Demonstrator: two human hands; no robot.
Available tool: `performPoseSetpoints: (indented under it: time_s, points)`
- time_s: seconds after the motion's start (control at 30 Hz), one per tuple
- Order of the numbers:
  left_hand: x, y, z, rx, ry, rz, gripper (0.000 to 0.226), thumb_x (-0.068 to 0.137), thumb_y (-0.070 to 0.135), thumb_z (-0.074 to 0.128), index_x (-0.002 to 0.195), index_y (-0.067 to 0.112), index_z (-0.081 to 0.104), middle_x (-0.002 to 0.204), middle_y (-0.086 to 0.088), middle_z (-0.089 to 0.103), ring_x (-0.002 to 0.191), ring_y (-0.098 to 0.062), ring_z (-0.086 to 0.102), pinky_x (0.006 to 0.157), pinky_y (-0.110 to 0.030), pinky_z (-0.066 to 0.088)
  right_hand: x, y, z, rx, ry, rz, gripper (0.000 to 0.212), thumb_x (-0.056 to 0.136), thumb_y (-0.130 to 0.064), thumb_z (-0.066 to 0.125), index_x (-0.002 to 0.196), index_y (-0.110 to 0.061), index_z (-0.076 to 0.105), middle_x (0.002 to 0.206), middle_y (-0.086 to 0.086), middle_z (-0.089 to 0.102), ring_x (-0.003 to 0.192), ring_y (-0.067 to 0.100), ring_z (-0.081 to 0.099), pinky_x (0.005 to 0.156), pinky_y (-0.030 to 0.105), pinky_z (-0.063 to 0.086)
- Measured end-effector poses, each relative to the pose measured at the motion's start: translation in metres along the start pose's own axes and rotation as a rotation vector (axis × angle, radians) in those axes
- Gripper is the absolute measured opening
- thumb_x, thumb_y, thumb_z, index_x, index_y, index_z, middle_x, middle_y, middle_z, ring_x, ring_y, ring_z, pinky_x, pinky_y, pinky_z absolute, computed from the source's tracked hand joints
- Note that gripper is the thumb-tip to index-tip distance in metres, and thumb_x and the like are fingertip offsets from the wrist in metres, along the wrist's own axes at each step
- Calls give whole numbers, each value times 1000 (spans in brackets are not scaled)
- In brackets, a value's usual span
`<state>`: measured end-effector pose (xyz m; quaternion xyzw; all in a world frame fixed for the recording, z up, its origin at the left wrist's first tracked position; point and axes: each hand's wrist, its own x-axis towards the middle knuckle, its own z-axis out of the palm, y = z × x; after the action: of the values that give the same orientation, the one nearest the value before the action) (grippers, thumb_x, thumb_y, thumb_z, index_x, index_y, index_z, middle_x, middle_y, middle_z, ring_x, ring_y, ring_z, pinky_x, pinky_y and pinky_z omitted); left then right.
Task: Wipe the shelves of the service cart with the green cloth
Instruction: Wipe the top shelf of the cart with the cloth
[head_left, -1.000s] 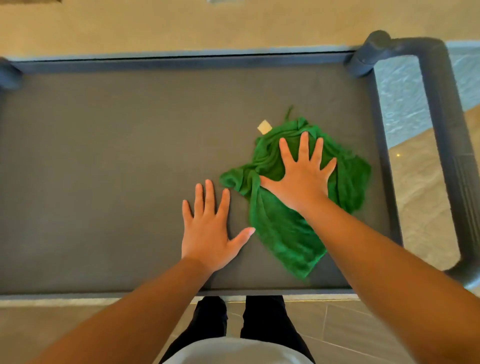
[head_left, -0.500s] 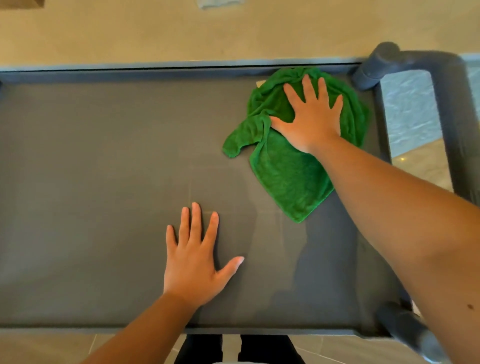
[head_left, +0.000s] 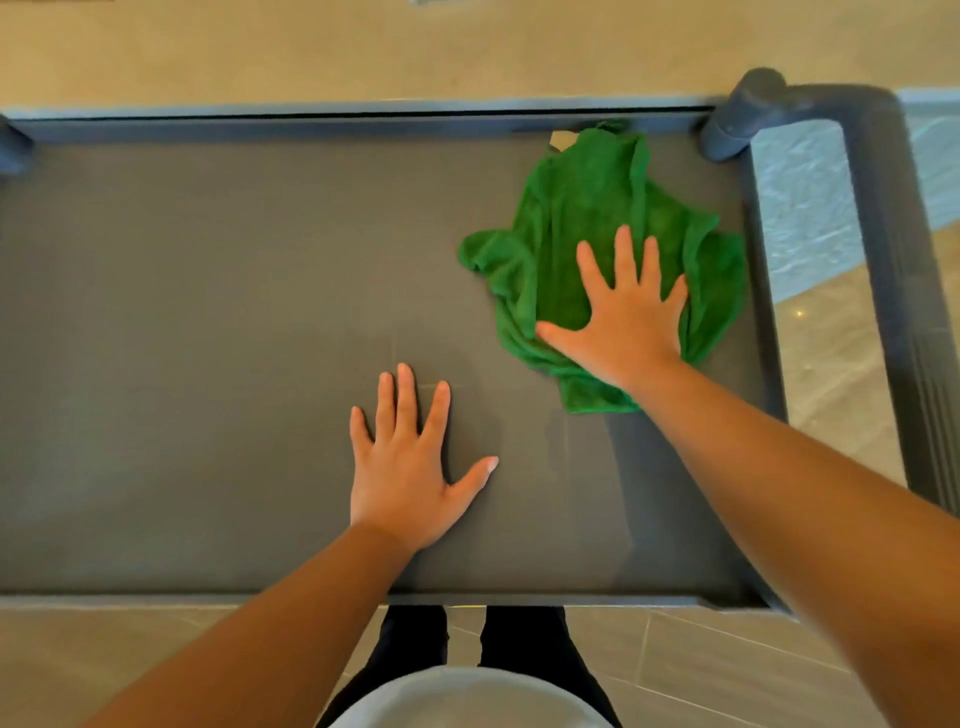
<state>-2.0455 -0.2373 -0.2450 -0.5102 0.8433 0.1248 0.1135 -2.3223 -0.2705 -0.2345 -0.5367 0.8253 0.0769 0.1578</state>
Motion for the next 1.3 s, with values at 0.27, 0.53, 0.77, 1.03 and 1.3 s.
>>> performPoseSetpoints:
  time_s: [0.27,0.53,0.77,1.03,1.3]
  points:
    - [-2,-2,0,-22,21,26,96,86,83,13,159,21,20,166,-18,4,153,-35,0,116,-63,15,-137,3,20,68,-303,-82,124,64,-84,62,155,-44,-12,161,0,-33,149,33,-27,116,69,8]
    - [-4,5,-7,-34,24,28,104,81,87,9,159,18,16,166,-19,-1,153,-35,-6,117,-63,9,-218,6,27,187,-488,97,125,69,-77,65,154,-41,-19,157,1,-41,147,33,-32,116,68,11]
    - [15,48,-12,-196,89,123,89,88,78,33,147,11,36,165,-18,7,153,-32,-1,119,-59,4,-226,-13,50,238,-305,240,102,78,-91,30,155,-42,-16,161,1,-34,149,33,-27,114,69,9]
    - [18,48,-6,-319,131,116,94,81,80,32,148,13,41,165,-13,16,154,-27,6,123,-52,5,-210,13,51,268,-204,330,102,76,-93,29,155,-43,-12,164,0,-27,150,37,-19,114,66,15]
    - [19,48,-2,-249,125,125,96,80,81,34,146,12,45,165,-15,14,154,-28,5,121,-55,7,-131,40,33,228,-116,339,106,75,-95,25,157,-38,-11,165,5,-22,151,41,-8,113,68,17]
